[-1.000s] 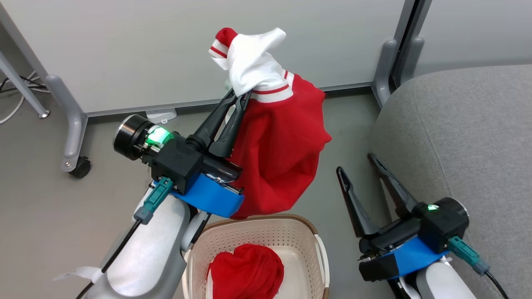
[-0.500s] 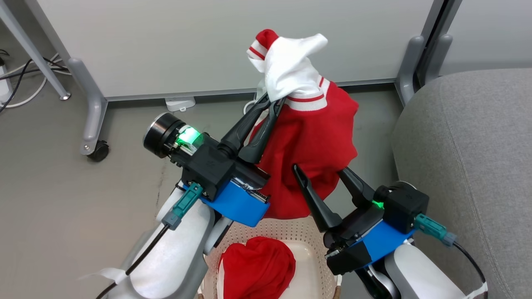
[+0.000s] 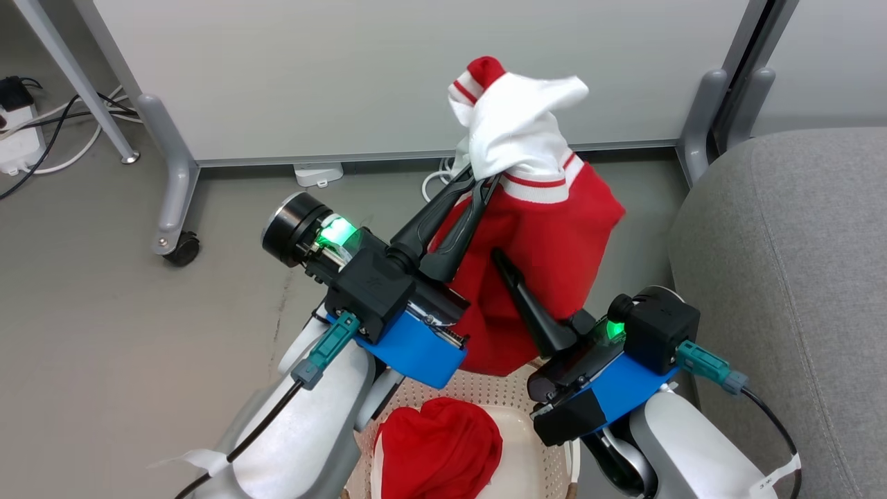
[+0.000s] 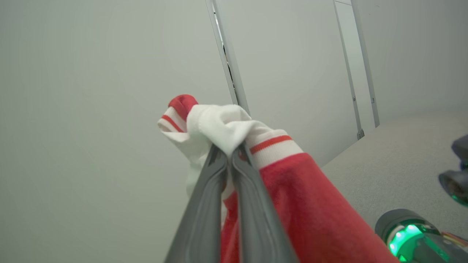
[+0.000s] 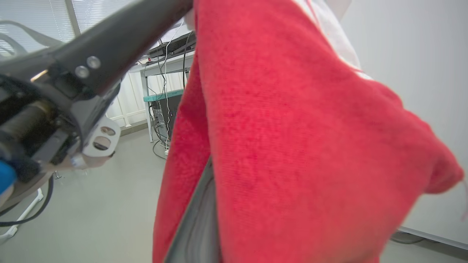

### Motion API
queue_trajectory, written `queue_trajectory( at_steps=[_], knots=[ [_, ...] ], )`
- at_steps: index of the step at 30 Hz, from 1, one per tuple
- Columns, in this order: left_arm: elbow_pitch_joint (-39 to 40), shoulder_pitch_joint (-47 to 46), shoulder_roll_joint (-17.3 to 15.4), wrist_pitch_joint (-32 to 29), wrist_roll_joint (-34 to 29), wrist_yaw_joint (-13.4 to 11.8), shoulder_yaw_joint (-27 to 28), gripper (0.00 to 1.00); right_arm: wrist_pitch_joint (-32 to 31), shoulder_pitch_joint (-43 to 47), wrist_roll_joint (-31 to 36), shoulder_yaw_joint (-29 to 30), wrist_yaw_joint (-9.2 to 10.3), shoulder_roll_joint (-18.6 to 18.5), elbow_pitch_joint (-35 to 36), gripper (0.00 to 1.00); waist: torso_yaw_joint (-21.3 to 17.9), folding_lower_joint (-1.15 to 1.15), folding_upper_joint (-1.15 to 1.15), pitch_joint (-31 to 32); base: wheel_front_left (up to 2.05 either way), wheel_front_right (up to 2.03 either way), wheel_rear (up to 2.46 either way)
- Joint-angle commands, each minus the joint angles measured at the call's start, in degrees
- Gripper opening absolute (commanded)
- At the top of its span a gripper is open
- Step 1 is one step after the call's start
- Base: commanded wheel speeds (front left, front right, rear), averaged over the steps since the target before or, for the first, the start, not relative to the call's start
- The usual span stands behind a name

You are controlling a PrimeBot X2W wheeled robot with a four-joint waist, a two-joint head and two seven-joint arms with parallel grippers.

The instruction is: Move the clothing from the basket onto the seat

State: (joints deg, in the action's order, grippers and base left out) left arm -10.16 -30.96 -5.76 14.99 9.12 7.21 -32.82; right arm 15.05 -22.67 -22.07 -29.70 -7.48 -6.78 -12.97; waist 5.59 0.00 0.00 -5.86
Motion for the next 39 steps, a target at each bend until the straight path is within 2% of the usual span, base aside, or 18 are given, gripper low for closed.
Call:
queue_trajectory(
  at_steps=[1, 9, 10, 11, 27, 32, 39],
  knots=[
    [-0.1, -0.3, 0.0, 0.3, 0.0, 0.3, 0.1, 0.00, 0.2, 0.0, 0.3, 0.2, -0.03, 0.1, 0.0, 0.00, 0.0, 0.00, 0.00, 0.1, 0.00, 0.00, 0.00],
    [-1.1, 0.3, 0.1, 0.3, 0.5, 0.2, 0.8, 0.00, 0.2, 0.4, 0.5, 0.5, -0.03, -0.1, 0.5, 0.00, -0.4, 0.00, 0.00, 0.2, 0.00, 0.00, 0.00],
    [-1.2, 0.2, 0.1, 0.3, 0.2, 0.2, 0.9, 0.38, 0.2, 0.5, 0.5, 0.5, -0.03, -0.1, 0.5, 0.00, -0.4, 0.00, 0.00, 0.2, 0.00, 0.00, 0.00],
    [-1.4, 0.1, 0.0, 0.3, -0.2, 0.2, 0.9, 1.00, 0.2, 0.5, 0.5, 0.6, -0.03, -0.1, 0.6, 0.00, -0.4, 0.00, 0.00, 0.2, 0.00, 0.00, 0.00],
    [-0.7, 0.8, 0.1, 0.3, -1.4, 0.3, 2.1, 1.00, 0.2, 0.7, 1.1, 1.0, -0.03, -0.2, 0.9, 0.00, -1.3, 0.00, 0.00, -0.5, 0.00, 0.00, 0.00],
    [-1.0, 0.8, -0.2, 0.2, -1.3, 0.3, 1.7, 1.00, 0.2, 0.3, 1.8, 2.8, -0.03, 0.2, 1.4, 0.00, -4.2, 0.00, 0.00, -2.0, 0.00, 0.00, 0.00],
    [-1.9, -0.8, -0.6, 0.2, -0.7, 0.3, -0.4, 1.00, 0.2, 1.0, 2.8, 6.7, -0.03, 0.3, 2.8, 0.00, -10.9, 0.00, 0.00, -5.2, 0.00, 0.00, 0.00]
  ],
)
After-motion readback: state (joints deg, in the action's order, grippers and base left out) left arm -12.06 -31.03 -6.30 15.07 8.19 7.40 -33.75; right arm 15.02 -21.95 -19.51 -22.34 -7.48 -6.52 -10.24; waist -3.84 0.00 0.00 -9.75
